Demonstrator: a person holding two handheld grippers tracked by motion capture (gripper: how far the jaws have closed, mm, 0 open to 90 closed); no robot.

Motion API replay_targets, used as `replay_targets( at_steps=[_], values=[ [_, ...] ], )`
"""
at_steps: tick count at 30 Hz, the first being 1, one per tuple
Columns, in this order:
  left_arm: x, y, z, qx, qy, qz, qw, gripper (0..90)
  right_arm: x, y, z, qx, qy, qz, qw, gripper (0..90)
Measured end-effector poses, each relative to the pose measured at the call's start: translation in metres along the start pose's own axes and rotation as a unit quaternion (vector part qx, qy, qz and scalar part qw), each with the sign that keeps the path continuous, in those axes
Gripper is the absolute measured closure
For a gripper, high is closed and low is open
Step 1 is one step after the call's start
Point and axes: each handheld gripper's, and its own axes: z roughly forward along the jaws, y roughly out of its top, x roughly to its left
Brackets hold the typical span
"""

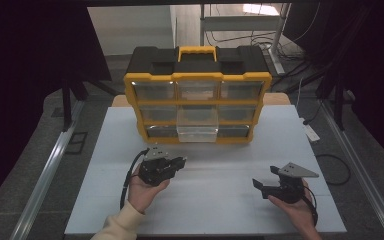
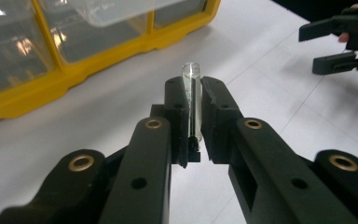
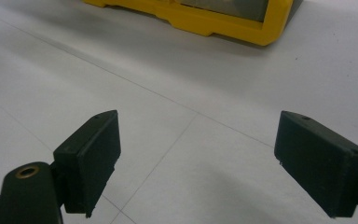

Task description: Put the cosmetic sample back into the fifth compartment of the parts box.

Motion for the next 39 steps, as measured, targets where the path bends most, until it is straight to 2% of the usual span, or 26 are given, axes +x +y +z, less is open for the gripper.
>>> replay_targets(
  at_steps=[4,9,26,39],
  values=[
    [0.0,0.002,-0.005,-0.01,-0.008,0.004,0.9999,80.7,0.0,0.0,0.0,0.0,0.0,0.0,1.0,14.9],
    [-0.001,0.007,-0.011,-0.017,-0.003,0.009,0.9998,80.7,0.0,0.0,0.0,0.001,-0.003,-0.001,1.0,14.9],
    [-0.005,0.018,-0.023,-0.049,-0.016,0.016,0.9985,80.7,0.0,0.0,0.0,-0.001,0.0,0.001,1.0,14.9],
    [-0.007,0.032,-0.031,-0.064,-0.015,0.029,0.9975,80.6,-0.001,0.0,-0.001,-0.001,-0.004,0.003,1.0,15.0]
  ],
)
